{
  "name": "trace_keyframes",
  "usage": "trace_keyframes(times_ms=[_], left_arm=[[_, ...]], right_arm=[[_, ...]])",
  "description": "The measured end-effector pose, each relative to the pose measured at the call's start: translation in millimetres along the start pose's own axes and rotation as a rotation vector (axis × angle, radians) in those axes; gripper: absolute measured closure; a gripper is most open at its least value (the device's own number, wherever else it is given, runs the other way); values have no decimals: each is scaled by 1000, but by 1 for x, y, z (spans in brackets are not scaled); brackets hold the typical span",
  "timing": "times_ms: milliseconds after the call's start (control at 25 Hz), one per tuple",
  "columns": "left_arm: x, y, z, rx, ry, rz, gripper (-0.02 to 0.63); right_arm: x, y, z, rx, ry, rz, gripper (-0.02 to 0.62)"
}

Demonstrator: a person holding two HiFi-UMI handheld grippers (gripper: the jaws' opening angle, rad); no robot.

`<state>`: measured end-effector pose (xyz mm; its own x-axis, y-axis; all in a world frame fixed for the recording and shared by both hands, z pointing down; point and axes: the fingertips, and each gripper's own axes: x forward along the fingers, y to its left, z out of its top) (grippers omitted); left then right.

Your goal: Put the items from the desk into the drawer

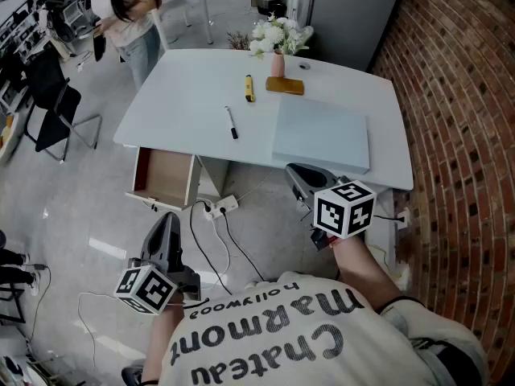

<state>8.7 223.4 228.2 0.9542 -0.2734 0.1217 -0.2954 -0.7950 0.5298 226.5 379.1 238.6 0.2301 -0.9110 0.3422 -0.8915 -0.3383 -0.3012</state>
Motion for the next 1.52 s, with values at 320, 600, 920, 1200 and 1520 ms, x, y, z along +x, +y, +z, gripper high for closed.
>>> trace_keyframes(times_ms=[320,600,920,1200,1520], left_arm=[[-5,30,-4,-14,8,11,604],[14,63,6,-25,-1,78,604],[62,106,44,-30,-57,186,604],[101,136,61,-62,-108,269,604],[111,170,49,-109,-132,403,604]], right_arm=[[29,12,-25,0,73,-5,592],[92,4,-13,26,88,44,592],[194,-16,36,-23,112,135,592],[274,-45,42,-15,215,153,560],[352,-91,-4,37,371,50,432]])
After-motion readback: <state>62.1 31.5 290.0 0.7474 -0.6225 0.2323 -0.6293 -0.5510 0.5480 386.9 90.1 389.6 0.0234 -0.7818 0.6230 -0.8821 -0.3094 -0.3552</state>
